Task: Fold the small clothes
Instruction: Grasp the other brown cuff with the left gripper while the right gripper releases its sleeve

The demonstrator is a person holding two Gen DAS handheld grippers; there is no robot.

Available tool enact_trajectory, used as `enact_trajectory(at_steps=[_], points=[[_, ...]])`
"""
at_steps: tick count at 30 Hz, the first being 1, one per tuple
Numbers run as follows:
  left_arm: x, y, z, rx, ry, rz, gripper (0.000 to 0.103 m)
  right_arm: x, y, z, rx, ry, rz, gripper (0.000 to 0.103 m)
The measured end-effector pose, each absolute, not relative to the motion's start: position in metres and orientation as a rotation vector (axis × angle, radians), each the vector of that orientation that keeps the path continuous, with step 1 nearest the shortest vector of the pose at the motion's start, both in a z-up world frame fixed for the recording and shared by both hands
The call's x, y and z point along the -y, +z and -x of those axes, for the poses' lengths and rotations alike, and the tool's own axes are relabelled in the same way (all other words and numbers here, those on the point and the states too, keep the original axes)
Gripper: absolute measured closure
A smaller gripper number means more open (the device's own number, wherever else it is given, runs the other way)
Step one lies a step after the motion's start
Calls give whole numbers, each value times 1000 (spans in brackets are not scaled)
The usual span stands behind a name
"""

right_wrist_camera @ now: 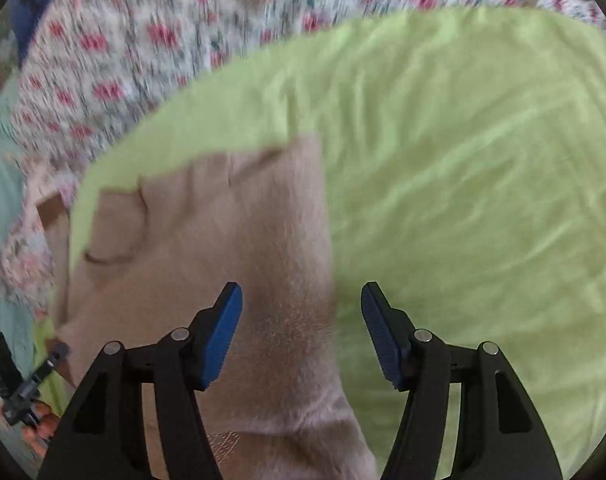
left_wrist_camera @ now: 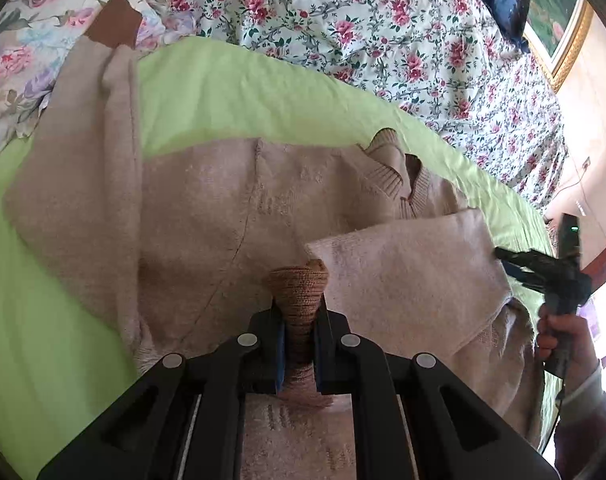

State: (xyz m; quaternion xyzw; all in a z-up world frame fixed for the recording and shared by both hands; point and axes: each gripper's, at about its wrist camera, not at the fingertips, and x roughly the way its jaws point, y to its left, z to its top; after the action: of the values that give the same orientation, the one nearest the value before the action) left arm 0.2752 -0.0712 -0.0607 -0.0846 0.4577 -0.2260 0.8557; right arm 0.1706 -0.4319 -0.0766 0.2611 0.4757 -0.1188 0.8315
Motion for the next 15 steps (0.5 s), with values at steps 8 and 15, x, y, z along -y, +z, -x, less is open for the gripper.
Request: enact_trajectory(at_steps=[8, 15], points=[[83, -56, -273, -959, -520, 139, 94, 452, -59, -156, -933, -300, -530, 95], [91, -72, -275, -993, -496, 102, 93, 425, -35, -138, -859, -426, -400, 83]])
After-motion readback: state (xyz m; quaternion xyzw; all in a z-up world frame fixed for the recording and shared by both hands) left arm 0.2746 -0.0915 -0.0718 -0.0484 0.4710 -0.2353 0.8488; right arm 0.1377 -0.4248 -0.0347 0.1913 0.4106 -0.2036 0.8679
